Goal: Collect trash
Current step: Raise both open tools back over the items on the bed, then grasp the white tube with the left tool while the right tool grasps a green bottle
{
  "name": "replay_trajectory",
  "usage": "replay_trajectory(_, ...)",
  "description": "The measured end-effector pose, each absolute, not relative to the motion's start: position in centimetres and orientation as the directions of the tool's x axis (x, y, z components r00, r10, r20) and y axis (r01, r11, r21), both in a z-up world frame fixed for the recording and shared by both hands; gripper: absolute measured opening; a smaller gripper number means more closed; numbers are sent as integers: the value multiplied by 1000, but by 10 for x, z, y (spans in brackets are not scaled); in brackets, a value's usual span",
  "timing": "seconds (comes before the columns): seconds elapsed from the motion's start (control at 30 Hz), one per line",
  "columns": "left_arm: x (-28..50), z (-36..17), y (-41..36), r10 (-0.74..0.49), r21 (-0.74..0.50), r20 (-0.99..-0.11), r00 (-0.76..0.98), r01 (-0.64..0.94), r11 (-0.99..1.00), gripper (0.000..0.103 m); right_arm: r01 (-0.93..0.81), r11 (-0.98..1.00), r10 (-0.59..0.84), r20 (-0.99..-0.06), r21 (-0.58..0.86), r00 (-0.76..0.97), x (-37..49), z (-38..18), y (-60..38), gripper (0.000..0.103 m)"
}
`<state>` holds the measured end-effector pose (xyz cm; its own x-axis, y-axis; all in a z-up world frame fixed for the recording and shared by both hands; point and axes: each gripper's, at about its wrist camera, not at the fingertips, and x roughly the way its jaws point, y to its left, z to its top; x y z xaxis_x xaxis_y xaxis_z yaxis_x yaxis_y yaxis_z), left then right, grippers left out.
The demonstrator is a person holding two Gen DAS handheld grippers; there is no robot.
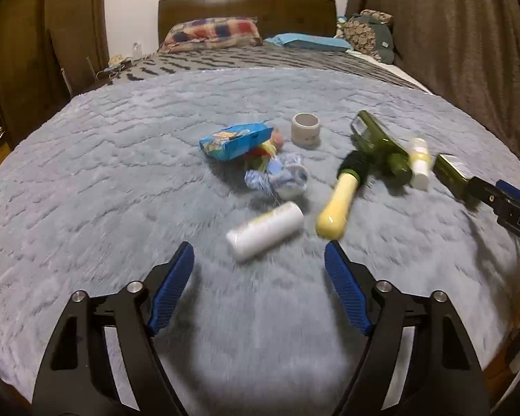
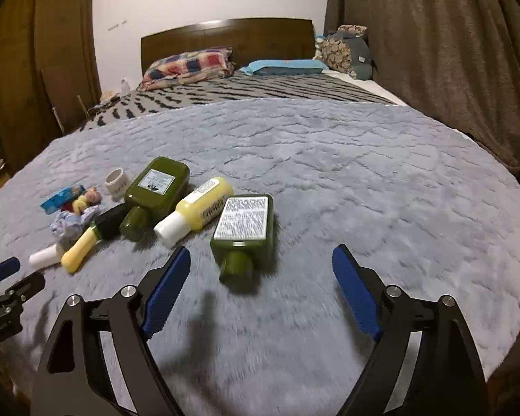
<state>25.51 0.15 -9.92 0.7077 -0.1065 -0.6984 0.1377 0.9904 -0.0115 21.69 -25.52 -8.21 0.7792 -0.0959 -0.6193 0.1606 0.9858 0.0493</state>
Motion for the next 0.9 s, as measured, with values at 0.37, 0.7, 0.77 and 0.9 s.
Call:
replay_trajectory(0.37, 294, -109, -8, -73, -12, -751, 657, 96, 995, 53, 158, 987, -101, -706, 15, 701, 259, -100, -248, 57)
replay_trajectory(0.7, 280, -107, -4, -94, -21, -751, 654, 119, 993, 50, 134, 991, -75, -698, 30, 712, 246, -98, -251, 43)
replay_trajectory(0.77, 272, -106, -2, -93, -19, -751, 654, 119, 993, 50, 122, 992, -66, -696, 31, 715, 238, -98, -250, 43)
replay_trajectory(0.9, 250, -105, -1, -89, -9, -750, 655, 125, 992, 50, 89, 996, -48, -690, 23, 723, 219, -96, -242, 43)
